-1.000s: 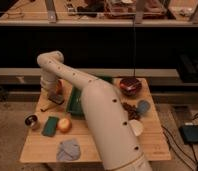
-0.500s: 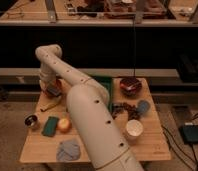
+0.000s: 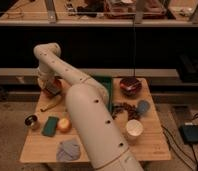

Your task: Place eraser in red bowl

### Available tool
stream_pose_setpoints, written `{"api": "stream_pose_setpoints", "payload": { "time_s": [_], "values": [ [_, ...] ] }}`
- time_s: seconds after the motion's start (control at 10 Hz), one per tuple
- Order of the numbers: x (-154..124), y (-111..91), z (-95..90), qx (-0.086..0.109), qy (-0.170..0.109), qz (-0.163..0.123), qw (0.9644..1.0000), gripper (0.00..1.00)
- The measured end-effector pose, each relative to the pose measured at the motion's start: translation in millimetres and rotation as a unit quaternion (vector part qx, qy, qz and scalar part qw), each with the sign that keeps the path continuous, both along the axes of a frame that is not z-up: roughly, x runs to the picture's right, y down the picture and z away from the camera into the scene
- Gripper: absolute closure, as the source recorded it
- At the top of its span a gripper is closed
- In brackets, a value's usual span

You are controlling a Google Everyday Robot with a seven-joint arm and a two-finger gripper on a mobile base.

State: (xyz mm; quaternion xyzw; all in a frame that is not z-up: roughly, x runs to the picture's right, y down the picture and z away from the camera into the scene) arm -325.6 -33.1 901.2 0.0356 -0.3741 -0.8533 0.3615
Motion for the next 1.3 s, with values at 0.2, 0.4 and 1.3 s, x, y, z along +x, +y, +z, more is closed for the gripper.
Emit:
{"api": "stream_pose_setpoints", "payload": {
  "time_s": [0.2, 0.4, 1.3],
  "values": [
    [-5, 2, 8.5, 0.000, 0.000, -0.005, 1.0000, 0.95],
    [-4, 0, 15.8, 0.002, 0.004, -0.006, 1.0000, 0.95],
    [0, 1, 21.9, 0.003, 0.012, -0.007, 0.9999, 0.75]
  ]
}}
